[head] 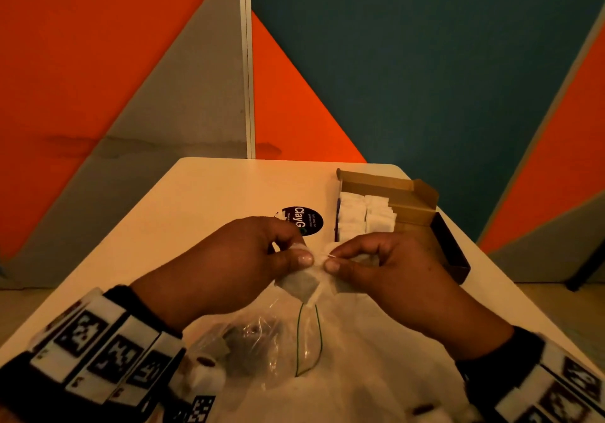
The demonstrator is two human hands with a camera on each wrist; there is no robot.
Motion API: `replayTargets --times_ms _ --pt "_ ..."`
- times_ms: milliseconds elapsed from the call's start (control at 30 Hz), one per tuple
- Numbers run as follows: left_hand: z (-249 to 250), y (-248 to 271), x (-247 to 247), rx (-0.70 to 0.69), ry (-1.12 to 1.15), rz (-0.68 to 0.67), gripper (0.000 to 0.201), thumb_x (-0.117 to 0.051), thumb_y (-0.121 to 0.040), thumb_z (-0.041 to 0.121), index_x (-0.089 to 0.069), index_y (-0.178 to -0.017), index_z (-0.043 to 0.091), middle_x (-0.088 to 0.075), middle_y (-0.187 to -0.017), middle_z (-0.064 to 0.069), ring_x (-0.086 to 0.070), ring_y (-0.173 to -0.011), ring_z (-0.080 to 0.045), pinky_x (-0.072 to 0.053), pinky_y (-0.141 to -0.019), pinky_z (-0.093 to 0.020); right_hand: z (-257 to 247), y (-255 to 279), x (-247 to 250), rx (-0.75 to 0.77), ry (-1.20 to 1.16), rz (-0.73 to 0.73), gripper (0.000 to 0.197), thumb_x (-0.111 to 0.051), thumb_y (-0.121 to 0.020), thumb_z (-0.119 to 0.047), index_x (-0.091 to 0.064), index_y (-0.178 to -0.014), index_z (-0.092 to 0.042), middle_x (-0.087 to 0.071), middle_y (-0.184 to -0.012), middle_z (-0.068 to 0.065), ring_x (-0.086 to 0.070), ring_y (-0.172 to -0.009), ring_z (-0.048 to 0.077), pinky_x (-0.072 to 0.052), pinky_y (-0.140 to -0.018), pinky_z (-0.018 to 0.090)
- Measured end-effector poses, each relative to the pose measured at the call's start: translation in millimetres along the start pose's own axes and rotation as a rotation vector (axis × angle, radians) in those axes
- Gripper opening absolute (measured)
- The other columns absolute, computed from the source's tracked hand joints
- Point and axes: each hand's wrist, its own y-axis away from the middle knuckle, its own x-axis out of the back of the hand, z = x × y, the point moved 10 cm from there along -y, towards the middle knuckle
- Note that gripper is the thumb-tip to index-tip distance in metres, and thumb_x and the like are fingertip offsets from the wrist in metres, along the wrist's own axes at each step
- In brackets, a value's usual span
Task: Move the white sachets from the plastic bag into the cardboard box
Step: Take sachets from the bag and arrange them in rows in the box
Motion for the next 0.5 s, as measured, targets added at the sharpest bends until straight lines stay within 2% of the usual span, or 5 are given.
replayTargets --times_ms 100,200,333,433,500 --pt "-6.1 -2.1 9.5 0.032 -0.083 0.024 0.011 -0.065 -0.088 0.043 -0.071 -0.084 0.035 -0.067 -0.077 0.015 -0.061 -0.071 0.000 -0.047 -0.067 -0.023 8.0 -1.0 6.6 -0.025 0.007 -0.002 0.007 -0.072 -0.079 -0.036 -0.074 -0.075 -0.041 -0.064 -0.077 -0.040 -0.056 -0.081 -0.023 -0.043 -0.056 -0.001" --pt "-7.1 -3.4 22.9 0.028 -0.134 0.050 0.005 -0.068 -0.087 0.042 -0.070 -0.087 0.037 -0.069 -0.082 0.011 -0.063 -0.075 -0.004 -0.052 -0.070 -0.025 20.9 -4.7 20.2 -0.073 0.052 0.029 0.005 -0.069 -0.080 -0.040 -0.073 -0.077 -0.041 -0.066 -0.077 -0.035 -0.060 -0.082 -0.012 -0.041 -0.055 0.004" --pt "-11.4 -6.9 34.1 0.035 -0.140 0.078 0.004 -0.069 -0.087 0.041 -0.069 -0.087 0.037 -0.070 -0.084 0.008 -0.064 -0.077 -0.006 -0.054 -0.074 -0.032 45.4 -12.0 39.7 -0.155 0.069 0.093 0.009 -0.069 -0.081 -0.040 -0.076 -0.085 -0.036 -0.066 -0.098 -0.022 -0.058 -0.095 0.004 -0.043 -0.073 0.017" --pt "-13.2 -9.9 33.8 0.037 -0.126 0.097 0.006 -0.069 -0.087 0.040 -0.070 -0.087 0.035 -0.071 -0.084 0.007 -0.065 -0.078 -0.008 -0.056 -0.078 -0.039 51.8 -18.4 45.8 -0.178 0.050 0.139 0.010 -0.066 -0.086 -0.039 -0.076 -0.089 -0.036 -0.065 -0.100 -0.024 -0.058 -0.099 0.005 -0.047 -0.081 0.025" --pt "-12.8 -11.3 28.0 0.038 -0.118 0.097 0.005 -0.069 -0.088 0.038 -0.071 -0.087 0.033 -0.071 -0.085 0.007 -0.064 -0.079 -0.008 -0.055 -0.077 -0.036 43.8 -22.5 42.3 -0.139 0.035 0.147 0.013 -0.064 -0.089 -0.039 -0.075 -0.094 -0.037 -0.067 -0.103 -0.023 -0.060 -0.099 0.004 -0.050 -0.087 0.028"
